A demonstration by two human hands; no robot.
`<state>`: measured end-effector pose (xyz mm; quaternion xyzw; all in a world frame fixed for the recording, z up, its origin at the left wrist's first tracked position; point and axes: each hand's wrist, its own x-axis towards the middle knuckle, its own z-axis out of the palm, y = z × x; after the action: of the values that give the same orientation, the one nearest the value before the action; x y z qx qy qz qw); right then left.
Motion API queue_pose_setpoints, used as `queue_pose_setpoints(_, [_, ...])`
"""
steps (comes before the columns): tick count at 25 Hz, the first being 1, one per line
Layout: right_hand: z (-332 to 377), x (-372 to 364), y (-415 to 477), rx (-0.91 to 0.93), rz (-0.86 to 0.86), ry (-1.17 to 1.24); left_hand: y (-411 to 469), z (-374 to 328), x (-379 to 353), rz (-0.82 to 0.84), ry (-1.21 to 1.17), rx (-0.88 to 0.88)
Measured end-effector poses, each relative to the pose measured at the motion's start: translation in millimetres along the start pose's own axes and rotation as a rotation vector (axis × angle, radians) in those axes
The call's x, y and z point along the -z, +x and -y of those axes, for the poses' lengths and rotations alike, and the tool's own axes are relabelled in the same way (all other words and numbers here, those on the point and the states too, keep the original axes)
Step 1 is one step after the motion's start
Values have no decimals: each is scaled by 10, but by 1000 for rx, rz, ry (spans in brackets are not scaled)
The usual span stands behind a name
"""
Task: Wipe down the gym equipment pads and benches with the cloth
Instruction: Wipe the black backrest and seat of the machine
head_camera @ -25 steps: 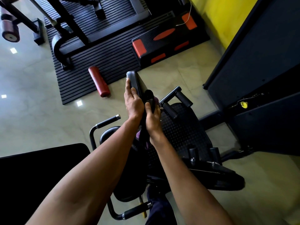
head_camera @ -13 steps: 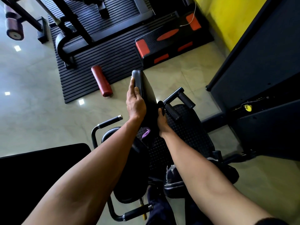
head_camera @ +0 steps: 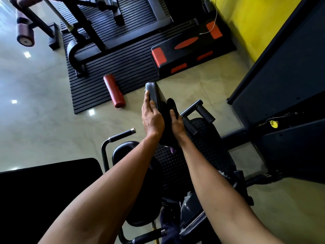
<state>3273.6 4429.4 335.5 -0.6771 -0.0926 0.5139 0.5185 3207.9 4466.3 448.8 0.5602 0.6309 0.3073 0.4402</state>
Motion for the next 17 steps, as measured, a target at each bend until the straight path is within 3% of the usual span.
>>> queue_pose_setpoints(5, [6,0,86,-120,-34,41,72,17,46,41,9,-65])
queue_pose_setpoints(10, [-341,-31,-4,-40,-66,41,-33,5,13,39,10,-11])
queue_pose_setpoints(17, [-2,-106,-1159,138,-311,-143,-269,54,277,221,-27,-17])
